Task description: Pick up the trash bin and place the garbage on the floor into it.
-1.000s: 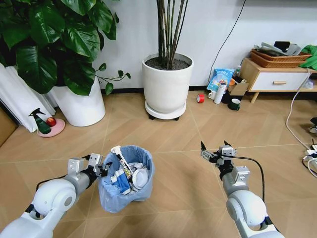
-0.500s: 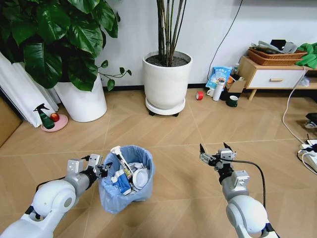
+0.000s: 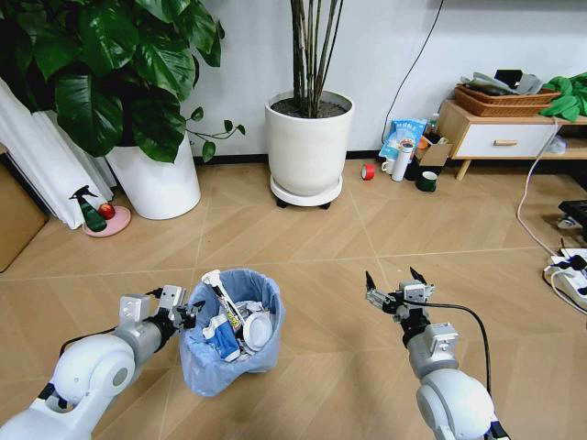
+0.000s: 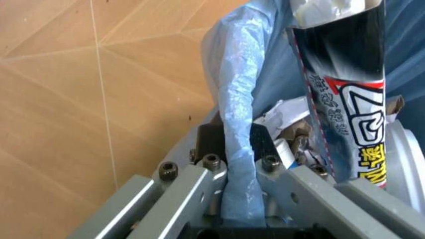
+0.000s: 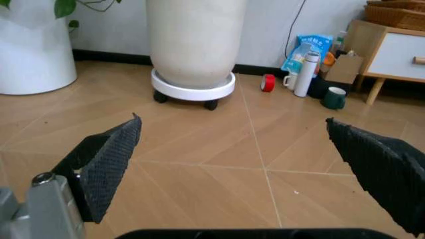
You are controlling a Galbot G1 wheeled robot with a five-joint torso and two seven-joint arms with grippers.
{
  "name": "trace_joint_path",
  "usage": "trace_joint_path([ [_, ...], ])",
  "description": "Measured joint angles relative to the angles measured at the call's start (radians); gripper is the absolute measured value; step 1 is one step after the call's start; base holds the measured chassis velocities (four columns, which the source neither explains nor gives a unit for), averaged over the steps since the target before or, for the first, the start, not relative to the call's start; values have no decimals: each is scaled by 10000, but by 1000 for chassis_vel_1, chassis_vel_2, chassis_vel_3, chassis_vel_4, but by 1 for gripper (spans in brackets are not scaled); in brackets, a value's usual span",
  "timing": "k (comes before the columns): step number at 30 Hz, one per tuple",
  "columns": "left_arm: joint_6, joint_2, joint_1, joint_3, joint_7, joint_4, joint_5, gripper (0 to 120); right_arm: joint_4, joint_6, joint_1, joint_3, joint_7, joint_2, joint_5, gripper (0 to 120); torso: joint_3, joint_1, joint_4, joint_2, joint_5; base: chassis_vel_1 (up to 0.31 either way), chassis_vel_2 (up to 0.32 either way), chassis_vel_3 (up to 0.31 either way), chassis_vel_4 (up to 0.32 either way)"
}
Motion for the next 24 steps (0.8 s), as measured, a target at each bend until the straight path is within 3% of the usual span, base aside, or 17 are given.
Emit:
trace_joint_path([
  [24,-77,-443,-327,63,277,490,195,0,-245,-42,-107,-130,-103,-291,-94,100,0,1,-2,0,0,138,-46,-143,43],
])
